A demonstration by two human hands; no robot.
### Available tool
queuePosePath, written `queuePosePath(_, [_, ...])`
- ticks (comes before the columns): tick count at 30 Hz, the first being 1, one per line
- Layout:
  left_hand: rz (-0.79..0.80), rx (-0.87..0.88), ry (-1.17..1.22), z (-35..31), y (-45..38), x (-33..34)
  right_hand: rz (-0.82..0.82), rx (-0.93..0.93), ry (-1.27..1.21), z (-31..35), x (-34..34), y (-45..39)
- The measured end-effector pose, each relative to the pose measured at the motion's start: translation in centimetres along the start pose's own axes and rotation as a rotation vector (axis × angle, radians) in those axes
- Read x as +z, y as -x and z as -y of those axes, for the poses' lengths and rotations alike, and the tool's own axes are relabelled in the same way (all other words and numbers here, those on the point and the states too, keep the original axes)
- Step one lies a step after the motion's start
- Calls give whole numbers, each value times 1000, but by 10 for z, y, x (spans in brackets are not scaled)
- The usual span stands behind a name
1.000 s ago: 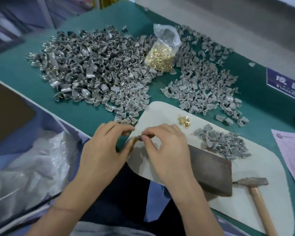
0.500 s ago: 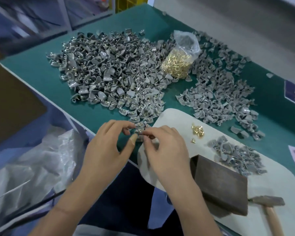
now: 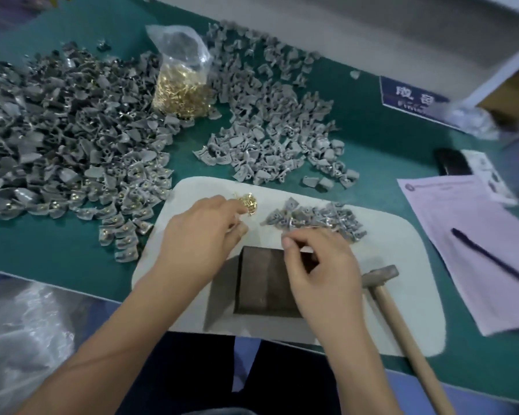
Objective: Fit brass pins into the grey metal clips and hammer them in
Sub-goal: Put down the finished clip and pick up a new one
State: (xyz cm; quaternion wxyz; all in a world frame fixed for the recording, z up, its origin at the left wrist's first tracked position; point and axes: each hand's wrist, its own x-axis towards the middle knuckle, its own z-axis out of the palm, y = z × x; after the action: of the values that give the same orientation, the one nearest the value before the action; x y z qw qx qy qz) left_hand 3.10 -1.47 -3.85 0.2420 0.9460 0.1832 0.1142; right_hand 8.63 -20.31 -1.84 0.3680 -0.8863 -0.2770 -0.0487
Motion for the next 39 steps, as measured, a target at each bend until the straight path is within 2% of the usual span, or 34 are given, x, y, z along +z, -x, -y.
queuePosePath(4, [-23,5,-27,-4,-10,5,-56,-74,59,-4,5,2])
queuePosePath(11, [55,79,-152,-9,-11,5,-73,-70,-4,-9,5,4])
queuePosePath(13, [31,91,-119,-11,-8,7,-72,-67,-7,-9,5,4])
queuePosePath(15, [-11,47,134,-12,-3,4,-85,-61,-44,-9,4,4])
queuePosePath(18, [42,-11,604,-21,2,-2,-109,-60,-218,-10,1,4])
queuePosePath(22, [183,34,848,-40,2,-6,-72,-23,-452,-13,-4,5])
queuePosePath(26, [205,59,821,-42,-2,-6,-55,73,-602,-14,-6,3])
queuePosePath(33, [269,70,803,-41,-8,-10,-52,47,-470,-13,-5,3])
queuePosePath(37, [52,25,441,-36,-22,-3,-69,136,-529,-11,-7,4])
queuePosePath(39, [35,-26,244,-34,-28,2,-71,157,-542,-11,-7,4])
